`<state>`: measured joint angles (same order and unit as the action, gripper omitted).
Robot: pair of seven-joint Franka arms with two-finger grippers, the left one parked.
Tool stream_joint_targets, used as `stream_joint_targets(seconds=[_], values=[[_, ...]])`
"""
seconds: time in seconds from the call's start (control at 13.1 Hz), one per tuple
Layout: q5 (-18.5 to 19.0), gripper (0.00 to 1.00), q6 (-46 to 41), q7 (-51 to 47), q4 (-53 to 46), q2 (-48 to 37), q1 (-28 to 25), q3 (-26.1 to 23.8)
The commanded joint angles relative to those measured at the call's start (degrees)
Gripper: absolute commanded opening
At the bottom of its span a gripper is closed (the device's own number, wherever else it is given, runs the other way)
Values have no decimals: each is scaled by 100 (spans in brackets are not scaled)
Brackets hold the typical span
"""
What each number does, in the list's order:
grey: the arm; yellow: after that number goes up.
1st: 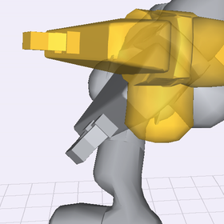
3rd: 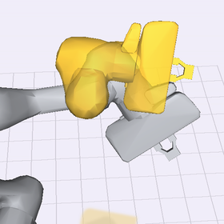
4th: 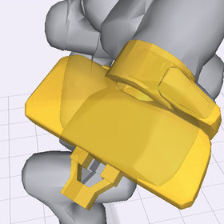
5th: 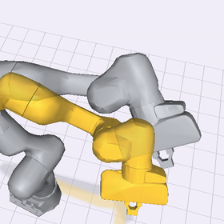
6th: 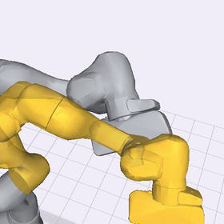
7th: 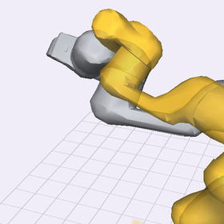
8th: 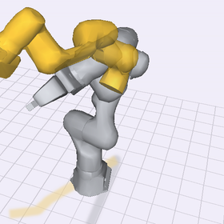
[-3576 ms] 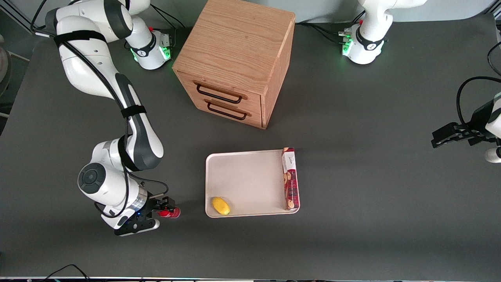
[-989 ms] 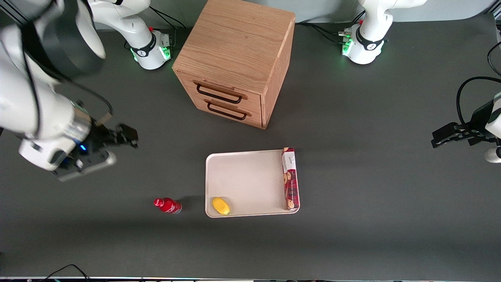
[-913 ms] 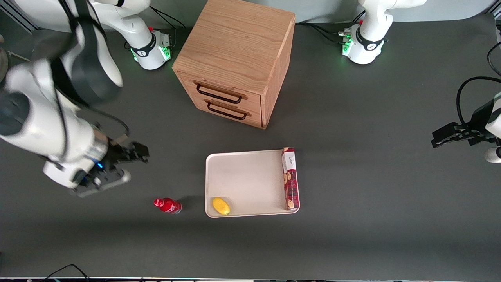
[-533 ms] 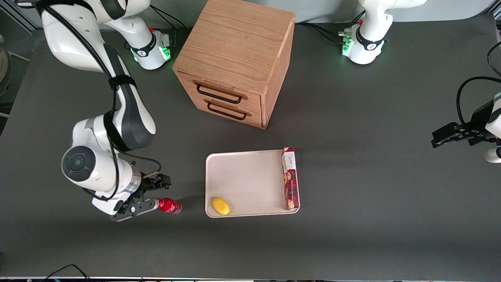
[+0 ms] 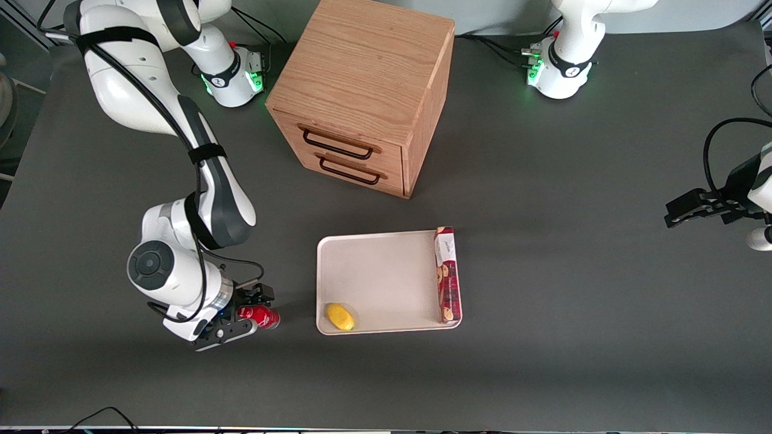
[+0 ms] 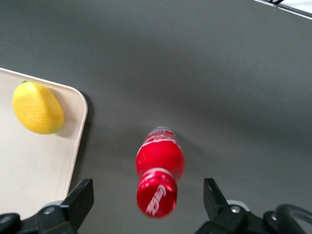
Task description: Place coke bottle on tray
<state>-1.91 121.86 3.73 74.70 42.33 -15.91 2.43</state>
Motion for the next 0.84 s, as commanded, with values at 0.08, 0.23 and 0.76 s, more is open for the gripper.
stream_joint_targets(seconds=[0.08,0.23,0.76], values=[[51,100,312,181,229,-49,9,3],[33,100,347,400,220,-40,18,20],[-20,31,382,401,212,-40,18,29]])
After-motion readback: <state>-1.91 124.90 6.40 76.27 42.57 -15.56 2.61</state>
